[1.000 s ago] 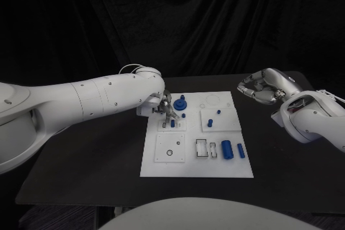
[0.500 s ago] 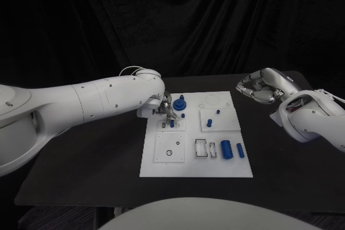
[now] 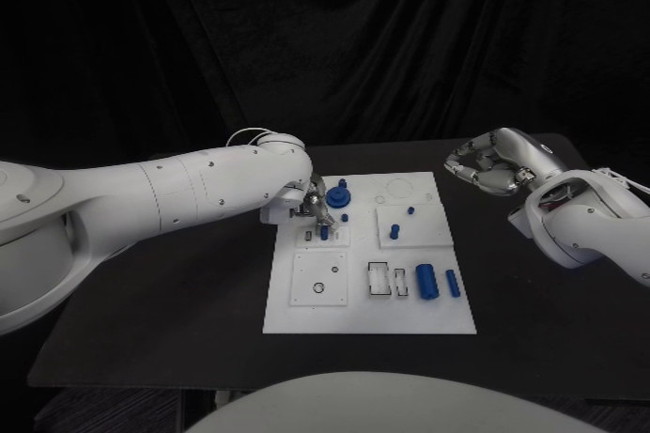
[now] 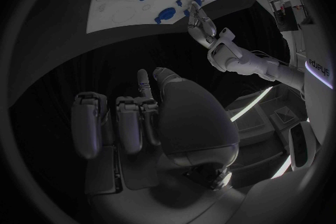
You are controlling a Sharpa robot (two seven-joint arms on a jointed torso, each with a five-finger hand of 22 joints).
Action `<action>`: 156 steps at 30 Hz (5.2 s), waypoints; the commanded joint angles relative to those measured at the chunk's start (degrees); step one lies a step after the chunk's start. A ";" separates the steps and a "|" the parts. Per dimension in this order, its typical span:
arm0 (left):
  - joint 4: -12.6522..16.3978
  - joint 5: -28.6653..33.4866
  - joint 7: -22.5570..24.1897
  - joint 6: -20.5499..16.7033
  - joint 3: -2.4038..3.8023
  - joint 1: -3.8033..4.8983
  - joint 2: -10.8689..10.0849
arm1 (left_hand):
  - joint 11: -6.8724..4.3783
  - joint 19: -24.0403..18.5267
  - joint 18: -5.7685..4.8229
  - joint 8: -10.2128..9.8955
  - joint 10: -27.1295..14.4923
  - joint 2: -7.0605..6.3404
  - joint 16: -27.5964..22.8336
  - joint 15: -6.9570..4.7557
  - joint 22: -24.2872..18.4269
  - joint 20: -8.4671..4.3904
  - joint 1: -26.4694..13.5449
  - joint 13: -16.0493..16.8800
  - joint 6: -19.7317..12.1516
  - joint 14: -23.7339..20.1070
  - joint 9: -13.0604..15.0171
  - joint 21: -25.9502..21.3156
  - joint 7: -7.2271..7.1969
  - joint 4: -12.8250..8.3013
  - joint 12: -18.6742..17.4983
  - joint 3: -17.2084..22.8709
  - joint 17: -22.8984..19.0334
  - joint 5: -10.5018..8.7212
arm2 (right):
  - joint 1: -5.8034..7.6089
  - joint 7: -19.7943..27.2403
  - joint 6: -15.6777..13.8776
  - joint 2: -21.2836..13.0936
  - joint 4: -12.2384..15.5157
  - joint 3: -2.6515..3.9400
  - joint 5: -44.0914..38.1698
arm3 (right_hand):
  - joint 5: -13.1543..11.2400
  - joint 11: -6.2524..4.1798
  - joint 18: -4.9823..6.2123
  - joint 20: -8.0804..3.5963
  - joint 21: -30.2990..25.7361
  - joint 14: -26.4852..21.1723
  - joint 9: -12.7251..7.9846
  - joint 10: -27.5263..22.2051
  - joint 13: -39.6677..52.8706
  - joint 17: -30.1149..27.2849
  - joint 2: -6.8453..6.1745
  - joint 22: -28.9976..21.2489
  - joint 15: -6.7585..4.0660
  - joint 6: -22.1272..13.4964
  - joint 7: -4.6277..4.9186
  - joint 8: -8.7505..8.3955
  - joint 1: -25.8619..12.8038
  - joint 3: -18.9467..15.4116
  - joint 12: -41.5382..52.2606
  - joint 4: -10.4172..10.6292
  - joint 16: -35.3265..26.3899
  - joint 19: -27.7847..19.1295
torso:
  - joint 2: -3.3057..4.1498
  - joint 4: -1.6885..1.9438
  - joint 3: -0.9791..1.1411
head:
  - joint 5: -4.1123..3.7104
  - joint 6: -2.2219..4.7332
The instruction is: Assemble the parts on the task board
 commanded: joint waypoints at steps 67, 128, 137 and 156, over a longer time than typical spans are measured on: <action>24.19 -12.81 12.12 -56.98 0.00 -10.27 -18.71 | -1.49 5.85 -0.28 4.08 6.09 -10.40 0.15 -1.17 14.99 -0.92 -7.07 15.09 0.82 6.06 5.27 -0.02 -1.57 -10.72 0.16 32.81 15.10 2.79 | -0.18 -0.20 -1.50 -1.52 -0.17 0.03 -0.16 | 0.93 0.28 1.13 0.43 -0.61 5.94 -0.07 5.86 15.09 15.10 -0.87 12.99 0.46 0.57 -0.11 -0.20 0.43 0.50 0.15 -0.20 0.17 2.67 | -0.32 0.40 0.18 | 0.77 -0.01; 18.23 -13.24 13.59 -57.69 0.02 -15.62 -13.62 | -1.66 5.89 -0.30 3.49 6.09 -10.78 0.15 -1.43 15.01 -1.26 -8.02 15.09 1.74 6.06 4.62 0.02 -1.66 -7.04 0.16 31.48 15.10 1.39 | -0.21 -0.53 -1.33 -1.77 0.06 0.02 -0.16 | 1.38 0.26 1.08 0.41 -0.46 5.94 -0.05 5.86 15.09 15.10 -1.04 13.05 0.43 0.79 -0.12 -0.17 0.80 0.70 0.15 -0.37 0.17 2.77 | -1.07 0.66 0.37 | -0.31 -0.01; 18.07 -13.24 13.35 -57.36 0.01 -15.69 -13.61 | -1.65 5.79 -0.25 3.38 6.09 -10.78 0.15 -1.43 14.95 -1.26 -7.83 15.09 1.60 6.06 4.58 -0.11 -1.66 -7.00 0.16 31.38 15.10 1.47 | -0.23 -0.60 -1.24 -1.78 0.06 0.02 -0.16 | 1.38 0.26 1.08 0.41 -0.46 5.94 -0.05 5.86 15.09 15.10 -1.04 13.05 0.43 0.79 -0.12 -0.17 0.80 0.70 0.15 -0.37 0.17 2.77 | -1.11 0.75 0.34 | -0.30 -0.01; 17.53 -13.24 13.33 -56.13 0.01 -15.95 -13.21 | -1.36 5.60 -0.17 2.48 6.09 -10.51 0.15 -1.17 14.84 -1.04 -7.77 15.09 1.72 6.06 4.09 -0.38 -1.32 -2.94 0.16 26.48 15.10 -3.05 | -0.27 -0.73 -1.12 -1.80 0.08 0.02 -0.16 | 1.49 0.27 1.08 0.40 -0.44 5.94 -0.04 5.86 15.09 15.10 -1.08 13.06 0.42 0.87 -0.11 -0.17 0.88 0.76 0.15 -0.38 0.17 2.79 | -1.08 0.69 0.36 | -0.26 -0.01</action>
